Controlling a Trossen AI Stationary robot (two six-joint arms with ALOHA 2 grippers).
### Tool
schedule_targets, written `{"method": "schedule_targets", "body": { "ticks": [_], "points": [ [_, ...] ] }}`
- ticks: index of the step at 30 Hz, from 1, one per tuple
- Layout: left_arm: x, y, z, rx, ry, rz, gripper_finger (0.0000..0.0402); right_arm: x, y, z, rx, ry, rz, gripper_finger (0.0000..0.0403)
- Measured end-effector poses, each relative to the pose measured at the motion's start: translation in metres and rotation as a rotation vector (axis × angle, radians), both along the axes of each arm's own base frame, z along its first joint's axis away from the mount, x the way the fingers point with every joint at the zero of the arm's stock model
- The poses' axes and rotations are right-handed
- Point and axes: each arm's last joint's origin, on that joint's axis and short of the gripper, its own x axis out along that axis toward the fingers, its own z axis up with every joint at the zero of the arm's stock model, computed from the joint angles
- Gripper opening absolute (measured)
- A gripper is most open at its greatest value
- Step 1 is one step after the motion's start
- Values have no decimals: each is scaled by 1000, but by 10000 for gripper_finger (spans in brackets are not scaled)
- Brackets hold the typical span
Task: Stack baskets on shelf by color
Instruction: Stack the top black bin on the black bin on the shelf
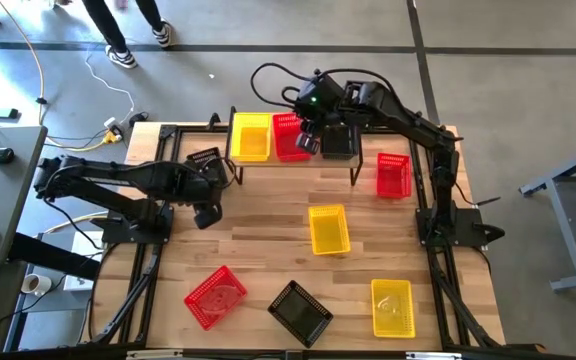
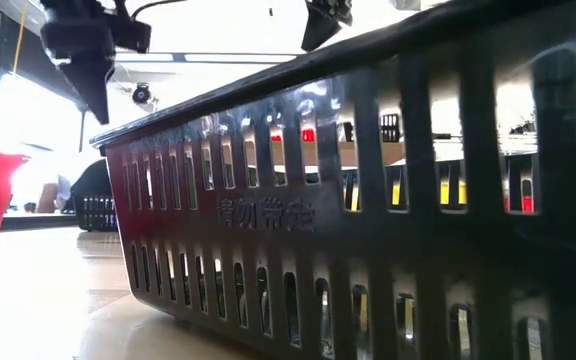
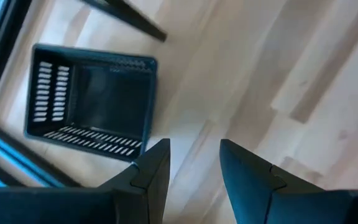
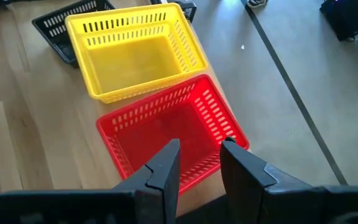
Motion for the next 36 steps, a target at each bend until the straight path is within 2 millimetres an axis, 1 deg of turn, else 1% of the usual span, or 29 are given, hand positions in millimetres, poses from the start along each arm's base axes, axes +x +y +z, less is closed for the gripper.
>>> {"method": "schedule_targets", "body": {
  "ticks": [5,7,13,18,26,30,36],
  "points": [
    [1,2,-15,17,56,37,129,-2,-5,0,2,-1,-17,98],
    [5,3,-20,12,85,33,129,-3,-8,0,4,-3,-27,98],
    [21,12,-43,20,232,51,129,-6,-15,0,15,-13,-64,98],
    [30,16,-58,13,322,56,129,-7,-20,0,30,-25,-94,98],
    [36,18,-73,24,439,3,129,-7,-20,0,30,-24,-92,98],
    [38,22,-79,56,491,0,129,-7,-19,0,36,-28,-99,98],
    [40,30,-89,32,564,-16,129,-7,-19,0,41,-31,-104,98]
  ]
}}
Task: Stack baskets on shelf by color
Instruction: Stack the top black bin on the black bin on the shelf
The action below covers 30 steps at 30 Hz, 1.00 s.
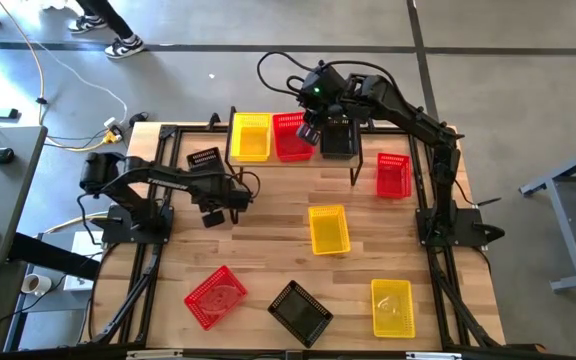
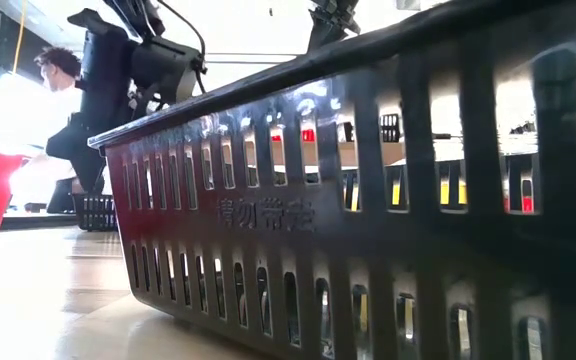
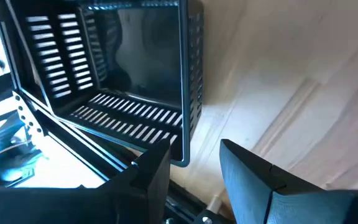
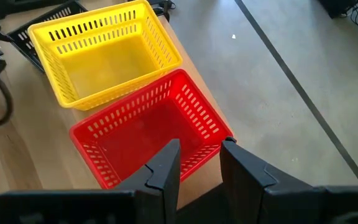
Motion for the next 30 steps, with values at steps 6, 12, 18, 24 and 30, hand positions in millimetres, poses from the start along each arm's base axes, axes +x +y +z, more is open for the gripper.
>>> {"method": "schedule_targets", "body": {
  "ticks": [6,12,18,24,30],
  "points": [
    [1,6,-7,-27,51,-9,129,0,0,0,0,0,0,98],
    [3,8,-16,-85,86,0,129,0,0,0,-1,1,1,98],
    [5,9,-25,-97,123,-2,129,0,0,0,-1,1,2,98],
    [8,9,-33,-100,154,-14,128,0,0,0,-1,1,2,98],
    [8,8,-31,-100,145,-24,94,0,0,0,-1,1,2,98]
  ]
}}
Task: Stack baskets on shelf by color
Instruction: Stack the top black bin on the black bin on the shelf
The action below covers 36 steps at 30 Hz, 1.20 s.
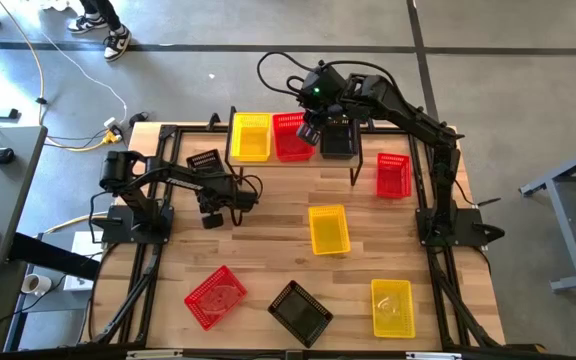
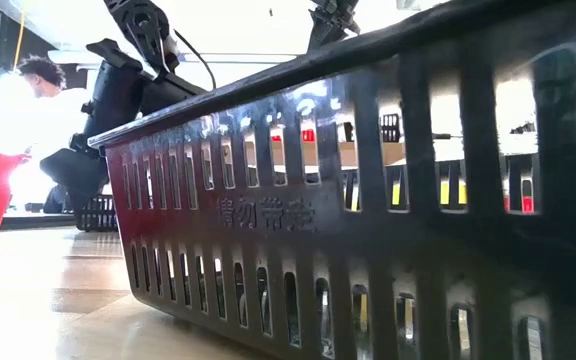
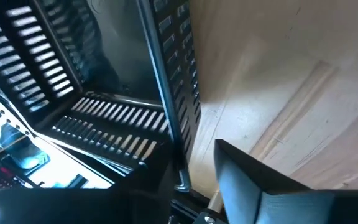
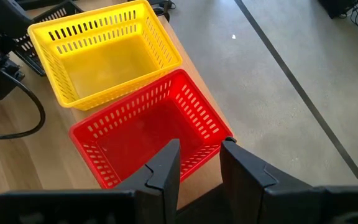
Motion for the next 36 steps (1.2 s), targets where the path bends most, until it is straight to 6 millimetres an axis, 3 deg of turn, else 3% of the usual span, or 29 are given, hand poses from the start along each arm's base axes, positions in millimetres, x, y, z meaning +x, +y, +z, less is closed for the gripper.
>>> {"method": "schedule_targets", "body": {
  "ticks": [8,14,21,36],
  "points": [
    [2,-6,0,-29,4,-38,8,0,0,0,0,0,0,98],
    [2,-16,5,-54,-15,-65,7,0,0,0,14,-13,-20,98],
    [-4,-33,28,-51,-112,-95,3,4,9,0,22,-29,-11,98],
    [-42,-78,79,-123,-268,-189,2,20,48,3,140,-160,-36,98]
  ]
}}
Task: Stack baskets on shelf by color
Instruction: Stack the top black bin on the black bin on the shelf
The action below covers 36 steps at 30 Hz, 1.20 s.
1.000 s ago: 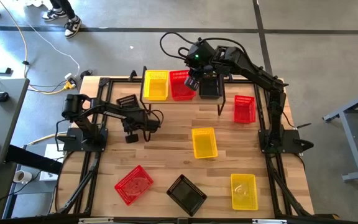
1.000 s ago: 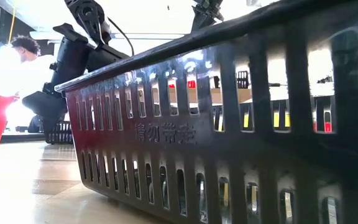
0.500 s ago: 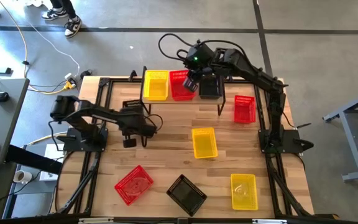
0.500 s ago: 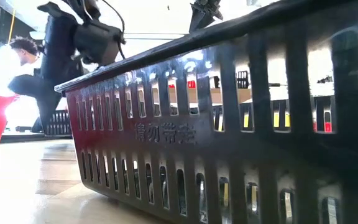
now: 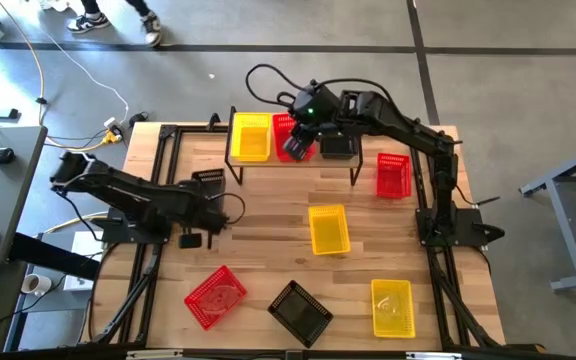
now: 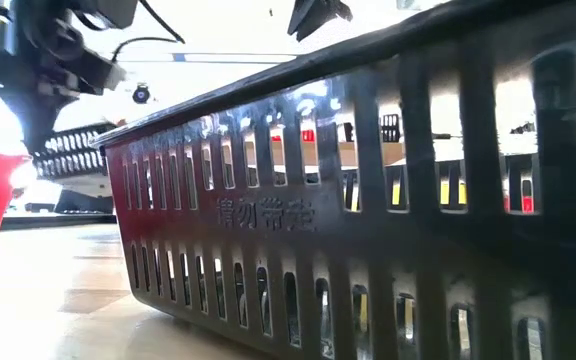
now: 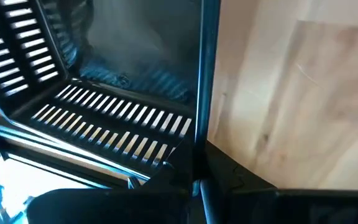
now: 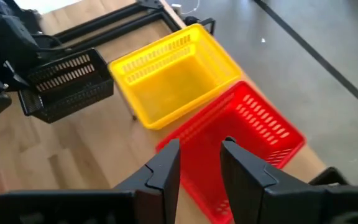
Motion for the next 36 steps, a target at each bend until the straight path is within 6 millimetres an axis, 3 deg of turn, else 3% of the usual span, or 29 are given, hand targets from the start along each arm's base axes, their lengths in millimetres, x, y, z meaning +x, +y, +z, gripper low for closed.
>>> {"method": "schedule_targets", "body": {
  "ticks": [14,21,36],
  "points": [
    [-27,-45,20,-40,-97,-234,1,9,48,0,94,-44,26,98],
    [-27,-68,47,-54,-207,-352,1,11,66,0,135,-63,30,98],
    [-24,-84,97,-1,-414,-517,1,13,100,1,223,-110,26,98]
  ]
}}
